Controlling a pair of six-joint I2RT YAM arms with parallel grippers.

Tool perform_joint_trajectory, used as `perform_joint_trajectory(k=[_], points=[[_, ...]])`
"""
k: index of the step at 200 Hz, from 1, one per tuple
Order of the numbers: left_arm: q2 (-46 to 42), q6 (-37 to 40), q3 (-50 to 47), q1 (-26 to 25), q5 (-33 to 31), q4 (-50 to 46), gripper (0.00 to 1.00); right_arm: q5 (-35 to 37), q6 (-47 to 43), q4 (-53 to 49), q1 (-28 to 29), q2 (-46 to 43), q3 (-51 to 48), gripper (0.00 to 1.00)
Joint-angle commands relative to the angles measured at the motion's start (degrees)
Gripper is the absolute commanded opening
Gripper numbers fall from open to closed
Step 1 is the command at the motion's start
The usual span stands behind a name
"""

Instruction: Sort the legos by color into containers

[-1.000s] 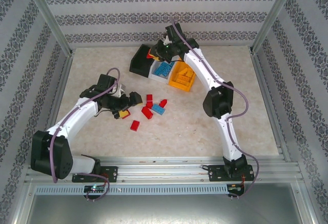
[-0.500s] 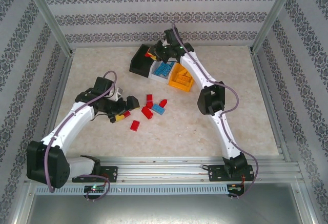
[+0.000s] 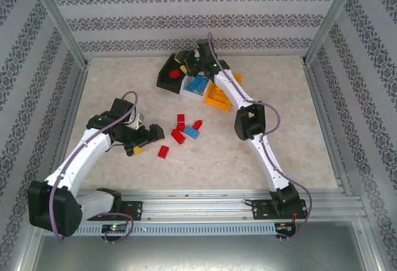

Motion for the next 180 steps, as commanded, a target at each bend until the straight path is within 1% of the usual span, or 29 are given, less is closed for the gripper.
perform_joint_trajectory(k=[1, 19, 34, 79, 95, 106, 142, 180], points=[[-0.96, 2.20, 1.90, 1.10, -1.79, -3.13, 1.00, 0.03, -1.60, 0.36, -0.51, -4.36, 1.37, 0.55], [-0.61, 2.03, 2.44, 0.96, -1.89, -2.22, 1.00, -1.16, -4.98, -2.40, -0.37, -9.50, -2.99, 0.55], [0.09, 2.50, 3.52, 0.96, -3.31, -2.41, 1.00, -1.54, -8.71, -4.88, 0.28, -16.10, -10.15, 0.55], [4.52, 1.24, 7.60, 1.40, -14.19, -7.53, 1.00, -1.82, -20.63, -9.18, 3.41, -38.54, -40.28, 0.58], [6.55, 0.22, 7.95, 2.26, -15.37, -7.34, 1.00, -2.15, -23.95, -10.78, 4.82, -45.17, -49.52, 0.59], [8.30, 0.02, 8.35, 2.60, -15.88, -7.06, 1.00, -1.16, -25.46, -11.92, 5.90, -49.38, -55.30, 0.59], [13.30, 0.66, 7.97, 3.41, -17.35, -4.57, 1.00, 0.41, -29.37, -13.33, 9.26, -58.90, -70.84, 0.61], [17.53, -0.06, 7.24, 3.53, -15.49, -0.65, 1.00, 1.04, -29.87, -12.82, 10.75, -64.15, -79.16, 0.61]])
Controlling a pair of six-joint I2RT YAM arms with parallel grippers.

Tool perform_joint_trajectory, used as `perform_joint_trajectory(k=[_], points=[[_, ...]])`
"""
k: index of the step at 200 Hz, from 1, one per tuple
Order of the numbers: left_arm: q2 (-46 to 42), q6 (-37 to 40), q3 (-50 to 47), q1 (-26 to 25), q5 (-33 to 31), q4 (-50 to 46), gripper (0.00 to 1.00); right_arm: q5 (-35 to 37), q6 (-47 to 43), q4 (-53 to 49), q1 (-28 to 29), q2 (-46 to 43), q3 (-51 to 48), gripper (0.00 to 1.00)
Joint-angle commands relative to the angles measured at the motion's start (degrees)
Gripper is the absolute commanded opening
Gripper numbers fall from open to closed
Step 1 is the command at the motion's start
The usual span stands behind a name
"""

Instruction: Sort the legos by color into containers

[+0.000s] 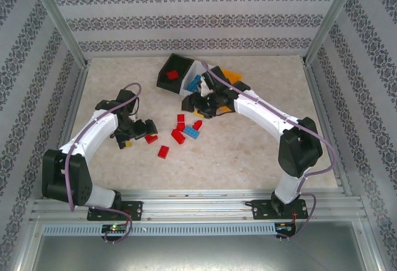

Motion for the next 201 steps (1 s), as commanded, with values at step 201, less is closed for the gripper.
perform_joint_trajectory(k=[201], points=[[23.06, -1.14, 7.89, 0.42, 0.90, 9.44, 0.92, 2.52, -1.55, -0.57, 0.90, -9.05, -10.52, 0.64]])
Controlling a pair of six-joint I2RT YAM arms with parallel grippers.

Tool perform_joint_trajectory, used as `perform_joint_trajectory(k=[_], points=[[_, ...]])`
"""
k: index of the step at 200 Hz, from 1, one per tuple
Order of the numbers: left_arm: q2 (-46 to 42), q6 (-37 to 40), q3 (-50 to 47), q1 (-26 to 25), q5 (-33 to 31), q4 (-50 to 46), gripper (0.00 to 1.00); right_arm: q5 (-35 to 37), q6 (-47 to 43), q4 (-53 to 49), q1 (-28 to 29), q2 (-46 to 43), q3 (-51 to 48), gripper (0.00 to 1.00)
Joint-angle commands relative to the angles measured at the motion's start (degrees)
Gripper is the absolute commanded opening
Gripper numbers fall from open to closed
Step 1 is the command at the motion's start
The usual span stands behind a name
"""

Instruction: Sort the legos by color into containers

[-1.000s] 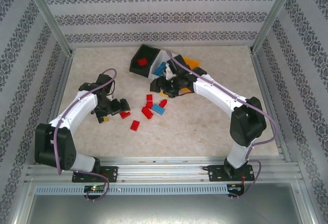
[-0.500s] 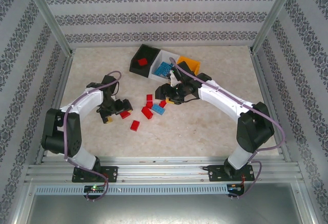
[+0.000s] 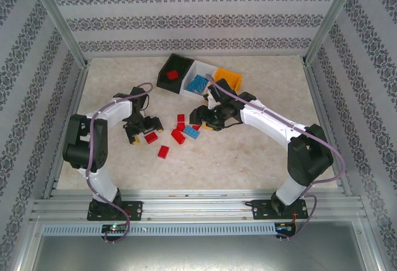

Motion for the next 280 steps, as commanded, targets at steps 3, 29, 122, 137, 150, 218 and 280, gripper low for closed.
perform_joint_trajectory(k=[3, 29, 122, 137, 150, 218, 280], points=[[2.52, 0.20, 1.45, 0.40, 0.68, 1.34, 0.92, 1.23, 0.19, -0.38, 0.85, -2.54, -0.43, 0.64], [3.59, -0.86, 1.04, -0.76, 1.22, 2.19, 0.88, 1.73, 0.41, -0.36, 0.83, -3.06, -0.78, 0.64], [4.73, -2.81, 2.35, -1.52, 3.56, 2.05, 0.54, 1.50, -0.56, 0.09, 0.84, -4.12, -2.73, 0.64], [3.97, -2.87, 3.26, -1.55, 3.97, 1.36, 0.53, 1.50, -0.77, 0.10, 0.76, -4.38, -3.05, 0.64], [3.25, -3.11, 4.14, -1.56, 4.70, 0.89, 0.52, 1.52, -0.87, 0.01, 0.62, -4.86, -3.42, 0.64], [9.26, -11.97, 20.02, 1.43, 14.12, 8.98, 0.52, 3.50, 1.83, -0.99, -0.23, -12.10, -8.67, 0.64], [27.71, -33.19, 43.51, 3.03, 22.10, 27.82, 0.52, 10.50, 10.23, -3.75, 1.44, -26.53, -17.93, 0.64]])
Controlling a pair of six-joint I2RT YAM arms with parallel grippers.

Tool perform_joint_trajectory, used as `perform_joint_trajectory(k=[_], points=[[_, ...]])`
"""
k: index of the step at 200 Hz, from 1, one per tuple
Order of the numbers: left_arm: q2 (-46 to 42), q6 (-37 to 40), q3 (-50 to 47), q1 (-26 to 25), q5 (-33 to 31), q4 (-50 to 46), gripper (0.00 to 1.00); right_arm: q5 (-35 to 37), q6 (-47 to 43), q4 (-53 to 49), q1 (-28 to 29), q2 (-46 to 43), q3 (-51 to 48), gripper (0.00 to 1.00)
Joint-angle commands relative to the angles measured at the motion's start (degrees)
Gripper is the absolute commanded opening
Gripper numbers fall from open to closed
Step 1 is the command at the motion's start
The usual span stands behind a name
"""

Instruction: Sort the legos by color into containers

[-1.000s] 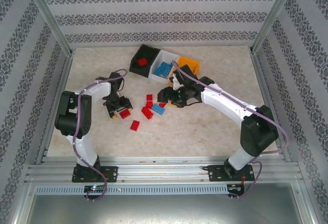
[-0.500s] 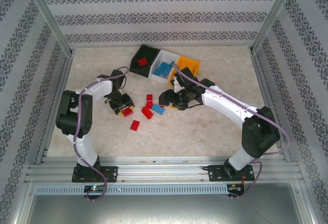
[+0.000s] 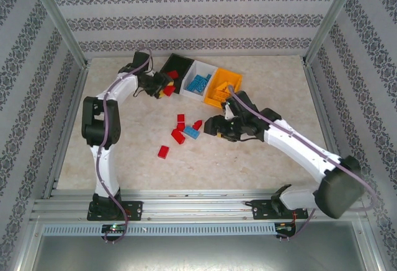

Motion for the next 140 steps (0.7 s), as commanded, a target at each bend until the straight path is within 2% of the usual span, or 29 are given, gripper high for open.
perform_joint_trajectory(k=[1, 27, 41, 65, 96, 140], points=[[6.62, -12.07, 8.23, 0.67, 4.44, 10.13, 0.52, 4.80, 5.26, -2.14, 1.11, -5.75, -3.50, 0.64], [13.38, -21.40, 16.01, 0.67, 4.66, 17.27, 0.53, 9.28, 10.07, -3.05, 2.41, -11.96, -7.41, 0.64], [16.85, -24.22, 20.46, 0.63, 4.27, 17.89, 0.52, 11.32, 12.52, -3.33, 3.11, -14.58, -8.88, 0.64], [22.26, -25.61, 29.36, 0.90, 3.40, 15.15, 0.53, 14.45, 15.35, -3.66, 4.58, -17.46, -10.04, 0.64], [27.31, -27.57, 38.30, 1.04, 4.12, 13.06, 0.64, 17.50, 17.14, -4.46, 6.66, -18.36, -10.05, 0.65], [26.31, -25.95, 37.88, 1.00, 5.88, 11.36, 0.69, 18.78, 17.89, -2.70, 8.60, -15.90, -9.93, 0.65]])
